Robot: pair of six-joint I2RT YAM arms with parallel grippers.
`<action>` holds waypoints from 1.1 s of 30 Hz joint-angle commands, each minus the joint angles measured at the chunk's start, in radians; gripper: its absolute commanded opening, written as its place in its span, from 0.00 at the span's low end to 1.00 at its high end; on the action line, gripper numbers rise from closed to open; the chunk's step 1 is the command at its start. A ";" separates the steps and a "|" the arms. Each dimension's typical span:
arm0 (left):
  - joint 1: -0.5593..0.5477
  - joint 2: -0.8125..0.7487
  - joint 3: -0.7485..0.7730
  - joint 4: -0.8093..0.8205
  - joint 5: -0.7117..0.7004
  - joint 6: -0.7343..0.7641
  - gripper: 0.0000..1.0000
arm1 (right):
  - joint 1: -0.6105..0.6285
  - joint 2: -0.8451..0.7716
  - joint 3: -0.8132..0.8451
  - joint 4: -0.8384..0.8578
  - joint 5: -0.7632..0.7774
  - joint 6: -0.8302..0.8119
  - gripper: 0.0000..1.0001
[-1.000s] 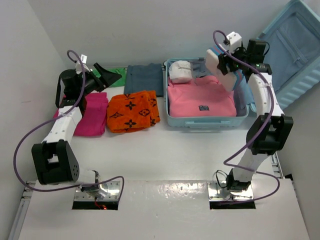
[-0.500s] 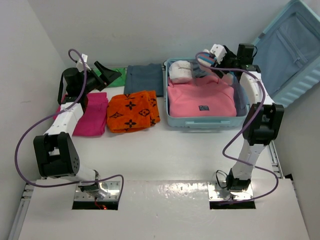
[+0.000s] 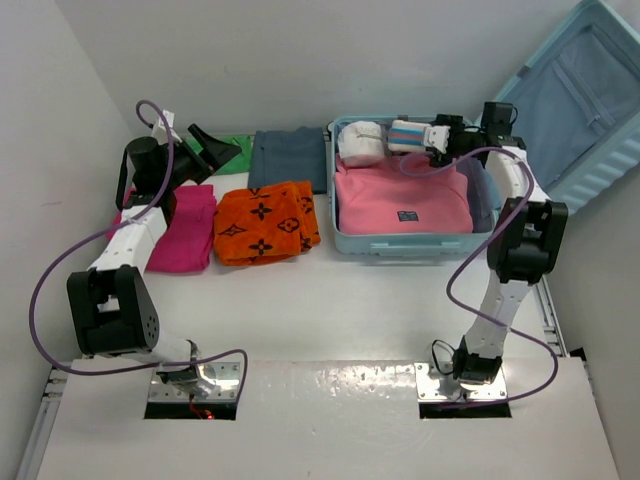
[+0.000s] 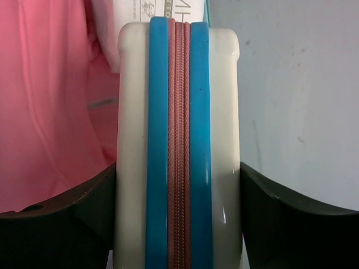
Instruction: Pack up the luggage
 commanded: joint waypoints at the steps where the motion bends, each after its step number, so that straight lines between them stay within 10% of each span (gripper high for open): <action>1: -0.005 -0.038 0.006 0.002 -0.010 0.036 1.00 | -0.025 0.011 0.070 0.244 -0.166 -0.251 0.00; 11: -0.023 -0.018 0.024 0.026 -0.030 0.025 1.00 | -0.007 0.158 0.210 0.073 -0.174 -0.432 0.06; 12: -0.023 -0.018 0.035 0.016 -0.030 0.025 1.00 | -0.007 0.157 0.199 0.037 -0.167 -0.552 0.17; 14: -0.023 -0.018 0.044 0.003 -0.021 0.036 1.00 | -0.018 0.146 0.202 -0.184 -0.156 -0.646 0.81; 17: -0.002 -0.027 0.044 -0.006 -0.003 0.036 1.00 | -0.010 0.134 0.284 -0.509 -0.121 -0.755 0.98; 30: 0.007 -0.070 -0.037 0.057 0.051 -0.005 1.00 | 0.028 -0.113 0.162 -1.012 -0.034 -0.796 0.99; 33: 0.007 -0.079 -0.048 0.066 0.051 -0.005 1.00 | 0.077 -0.203 0.075 -0.936 -0.062 -0.632 0.73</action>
